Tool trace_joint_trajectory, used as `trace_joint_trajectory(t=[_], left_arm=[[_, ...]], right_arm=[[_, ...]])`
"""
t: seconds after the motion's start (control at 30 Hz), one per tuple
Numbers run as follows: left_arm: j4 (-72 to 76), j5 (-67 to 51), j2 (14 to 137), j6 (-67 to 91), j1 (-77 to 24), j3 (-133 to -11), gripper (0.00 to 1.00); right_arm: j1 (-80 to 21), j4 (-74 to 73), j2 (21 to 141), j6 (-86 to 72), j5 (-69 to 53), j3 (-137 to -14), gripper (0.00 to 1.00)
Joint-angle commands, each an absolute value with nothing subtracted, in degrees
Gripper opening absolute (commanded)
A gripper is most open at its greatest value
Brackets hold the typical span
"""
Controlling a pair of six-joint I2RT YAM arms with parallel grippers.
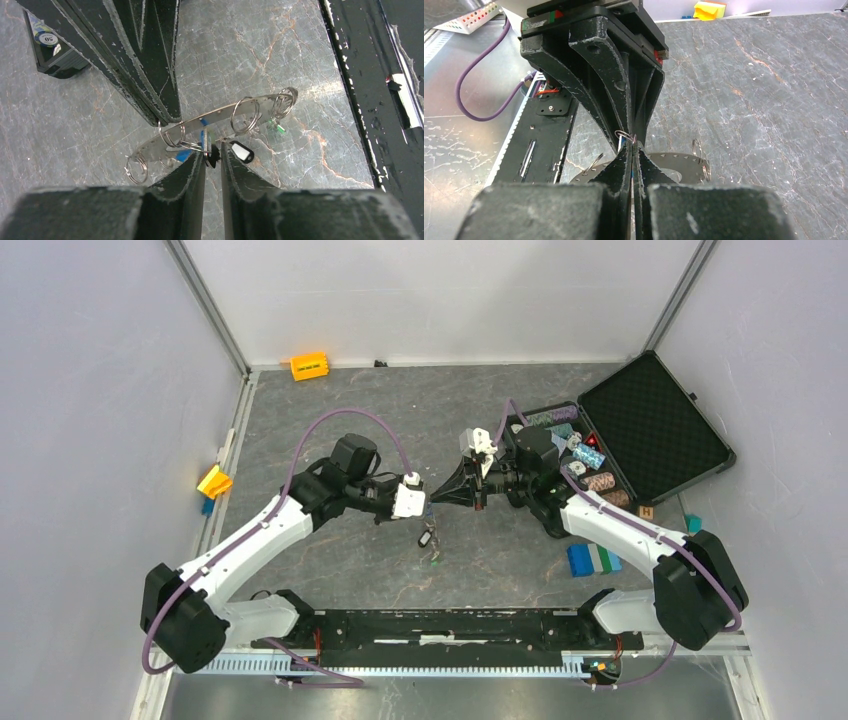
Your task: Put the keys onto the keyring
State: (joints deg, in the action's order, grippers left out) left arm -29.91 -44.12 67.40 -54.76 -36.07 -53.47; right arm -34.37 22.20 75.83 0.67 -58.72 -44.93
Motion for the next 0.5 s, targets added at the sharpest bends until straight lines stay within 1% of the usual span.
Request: trace_joint_trajectory(t=[0.0, 0.07, 0.17, 0.27, 0.47], left_arm=[[-29.0, -46.4, 67.8, -56.6, -35.9, -55.6, 0.21], [-28.4, -46.1, 68.0, -55.8, -35.9, -55.6, 0.13], [-27.7, -45.7, 68.5, -54.8, -36.0, -55.6, 0.06], [-26.9, -45.5, 69.0, -53.4, -36.0, -55.8, 0.02], [-25.5, -44.5, 69.5, -50.2, -35.9, -56.6, 0.02]], right_arm=[[-34.2, 25.8, 74.8, 0.1, -59.5, -46.0, 0.00], [-34.2, 26.1, 74.7, 0.1, -59.4, -45.7, 0.00], [-34.2, 27.1, 74.4, 0.1, -58.9, -45.1, 0.00], [-34.2, 27.2, 74.4, 0.1, -58.1, -44.8, 0.00], [-34.2, 27.3, 74.3, 0.1, -57.3, -44.4, 0.00]])
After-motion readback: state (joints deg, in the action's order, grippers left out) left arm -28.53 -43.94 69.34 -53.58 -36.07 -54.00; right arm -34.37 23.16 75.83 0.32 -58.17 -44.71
